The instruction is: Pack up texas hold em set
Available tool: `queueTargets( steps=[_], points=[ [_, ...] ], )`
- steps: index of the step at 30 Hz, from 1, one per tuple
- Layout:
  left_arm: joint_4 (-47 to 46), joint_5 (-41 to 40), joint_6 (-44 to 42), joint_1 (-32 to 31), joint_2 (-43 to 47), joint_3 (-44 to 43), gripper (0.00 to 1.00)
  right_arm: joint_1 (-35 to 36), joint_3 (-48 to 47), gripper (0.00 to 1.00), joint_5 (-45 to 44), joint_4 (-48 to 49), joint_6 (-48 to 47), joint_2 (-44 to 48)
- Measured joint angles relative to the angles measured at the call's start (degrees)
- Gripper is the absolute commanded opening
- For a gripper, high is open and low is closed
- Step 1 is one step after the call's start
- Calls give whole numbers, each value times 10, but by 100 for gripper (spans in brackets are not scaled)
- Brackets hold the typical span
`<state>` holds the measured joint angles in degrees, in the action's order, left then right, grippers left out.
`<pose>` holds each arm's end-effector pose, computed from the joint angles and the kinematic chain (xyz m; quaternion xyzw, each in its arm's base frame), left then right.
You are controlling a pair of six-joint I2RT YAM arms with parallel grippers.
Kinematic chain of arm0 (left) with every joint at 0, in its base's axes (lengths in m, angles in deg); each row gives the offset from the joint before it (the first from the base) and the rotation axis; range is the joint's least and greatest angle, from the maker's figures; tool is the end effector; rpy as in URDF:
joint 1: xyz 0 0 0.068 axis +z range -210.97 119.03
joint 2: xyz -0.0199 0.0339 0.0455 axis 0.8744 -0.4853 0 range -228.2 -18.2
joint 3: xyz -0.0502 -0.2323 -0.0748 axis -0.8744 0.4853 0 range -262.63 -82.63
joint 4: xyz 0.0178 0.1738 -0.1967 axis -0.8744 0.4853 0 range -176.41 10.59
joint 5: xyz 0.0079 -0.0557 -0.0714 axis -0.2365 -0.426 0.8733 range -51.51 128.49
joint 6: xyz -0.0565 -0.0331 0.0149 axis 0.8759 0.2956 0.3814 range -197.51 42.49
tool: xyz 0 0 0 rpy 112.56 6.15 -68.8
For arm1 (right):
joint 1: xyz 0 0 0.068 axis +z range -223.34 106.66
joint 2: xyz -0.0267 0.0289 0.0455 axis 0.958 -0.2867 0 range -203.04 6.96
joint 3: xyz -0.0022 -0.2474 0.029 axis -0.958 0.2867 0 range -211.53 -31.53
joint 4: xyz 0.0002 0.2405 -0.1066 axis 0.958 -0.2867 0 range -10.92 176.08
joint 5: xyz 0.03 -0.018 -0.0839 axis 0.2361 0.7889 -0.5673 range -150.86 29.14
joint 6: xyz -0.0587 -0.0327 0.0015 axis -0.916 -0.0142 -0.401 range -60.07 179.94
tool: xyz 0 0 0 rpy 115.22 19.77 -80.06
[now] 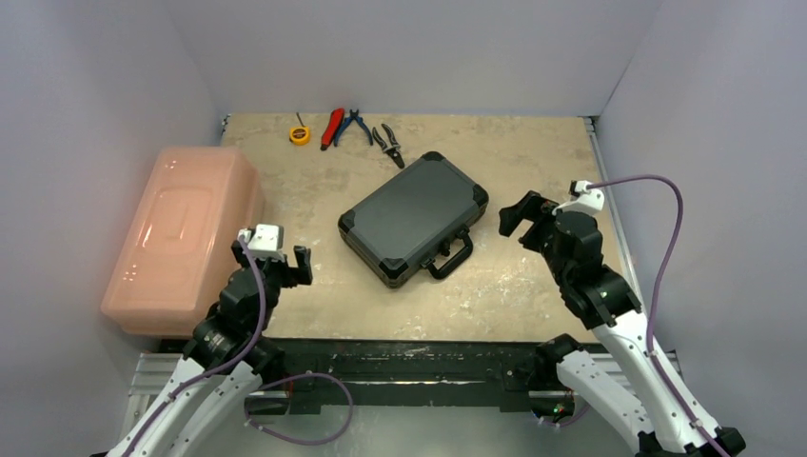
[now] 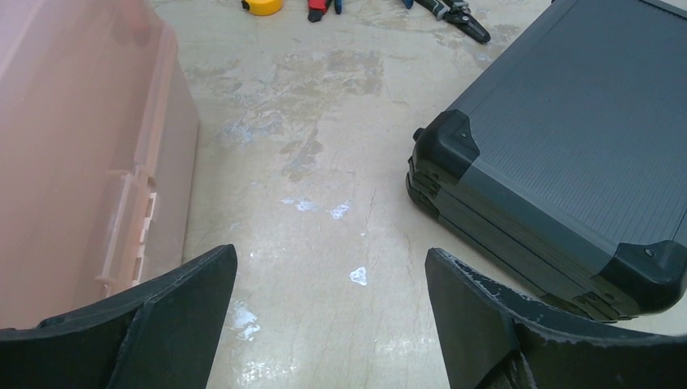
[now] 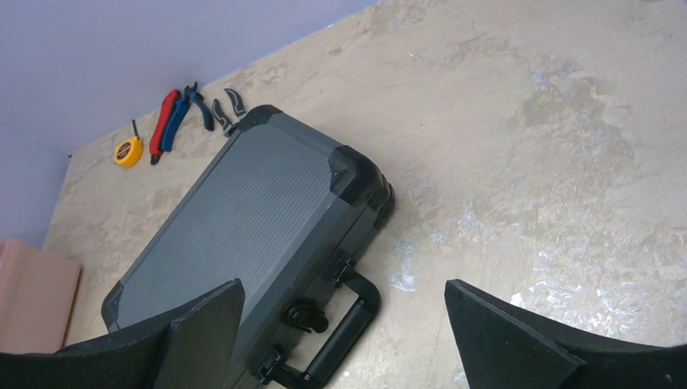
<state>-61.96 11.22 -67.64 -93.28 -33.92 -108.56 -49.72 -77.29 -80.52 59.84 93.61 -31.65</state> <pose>0.1310 -0.0540 0.2512 0.0073 0.7806 -0.0411 0.6237 0.1795 0.0587 0.3124 0.1690 0.7908 0.1520 0.5683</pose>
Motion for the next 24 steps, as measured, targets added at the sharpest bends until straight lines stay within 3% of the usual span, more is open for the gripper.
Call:
queueTargets(
  steps=[10, 24],
  points=[
    [22, 19, 0, 0, 6, 0, 86, 0, -9, 99, -3, -14, 33, -53],
    [31, 44, -1, 0, 13, 0, 86, 0, -10, 99, 20, -21, 37, -48]
  ],
)
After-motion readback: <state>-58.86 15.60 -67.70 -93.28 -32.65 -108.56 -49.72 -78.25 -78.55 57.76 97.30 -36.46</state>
